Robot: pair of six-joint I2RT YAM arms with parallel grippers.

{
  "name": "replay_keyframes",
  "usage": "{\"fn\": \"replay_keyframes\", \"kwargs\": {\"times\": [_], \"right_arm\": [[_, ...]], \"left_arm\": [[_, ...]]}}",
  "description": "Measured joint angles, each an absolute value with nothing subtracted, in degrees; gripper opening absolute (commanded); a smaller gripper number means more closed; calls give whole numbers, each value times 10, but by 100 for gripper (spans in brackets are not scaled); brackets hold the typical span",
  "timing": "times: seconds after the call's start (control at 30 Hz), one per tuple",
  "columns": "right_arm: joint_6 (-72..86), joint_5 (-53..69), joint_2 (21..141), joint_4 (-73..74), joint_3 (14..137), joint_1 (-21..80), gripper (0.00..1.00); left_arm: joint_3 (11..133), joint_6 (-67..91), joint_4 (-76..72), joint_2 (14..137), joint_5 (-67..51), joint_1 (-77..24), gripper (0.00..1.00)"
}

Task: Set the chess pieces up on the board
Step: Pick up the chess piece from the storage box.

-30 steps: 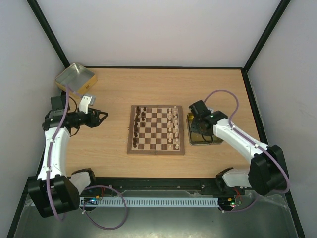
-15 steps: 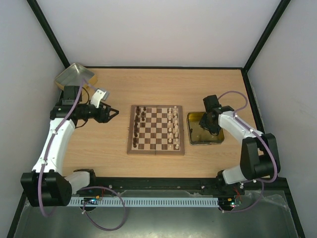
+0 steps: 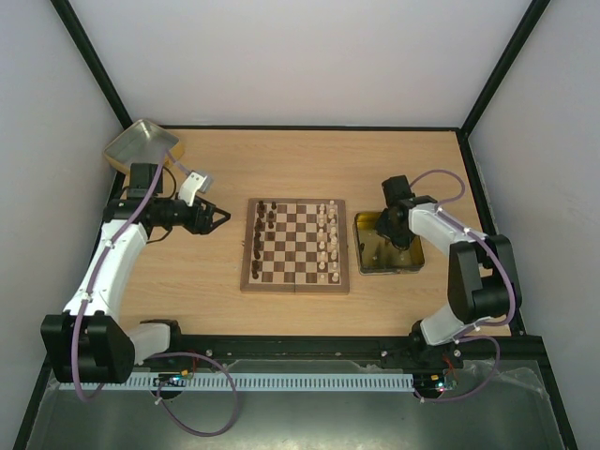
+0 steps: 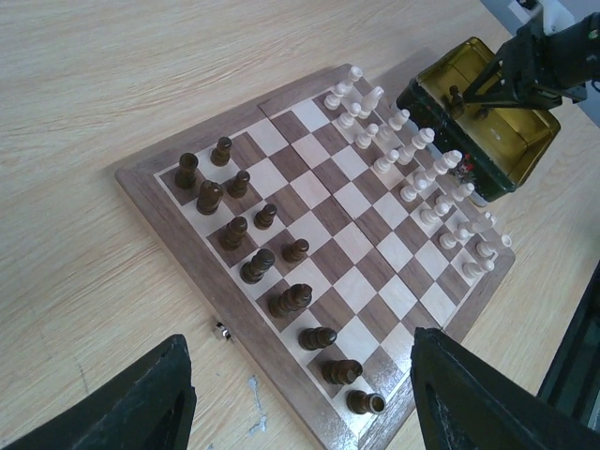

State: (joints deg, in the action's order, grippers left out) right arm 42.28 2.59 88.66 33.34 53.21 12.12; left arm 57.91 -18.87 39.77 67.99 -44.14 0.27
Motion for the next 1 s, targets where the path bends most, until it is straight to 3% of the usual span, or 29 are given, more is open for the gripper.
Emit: {"fn": "replay_keyframes", "kwargs": {"times": [0.63,1.0], "right_arm": [[430,12,934,312,549,112,2],[429,15,924,314,551,111,2]], "left_arm": [[573,-189,391,680,-461,3,64],[571,-189,391,680,-464,3,64]]}}
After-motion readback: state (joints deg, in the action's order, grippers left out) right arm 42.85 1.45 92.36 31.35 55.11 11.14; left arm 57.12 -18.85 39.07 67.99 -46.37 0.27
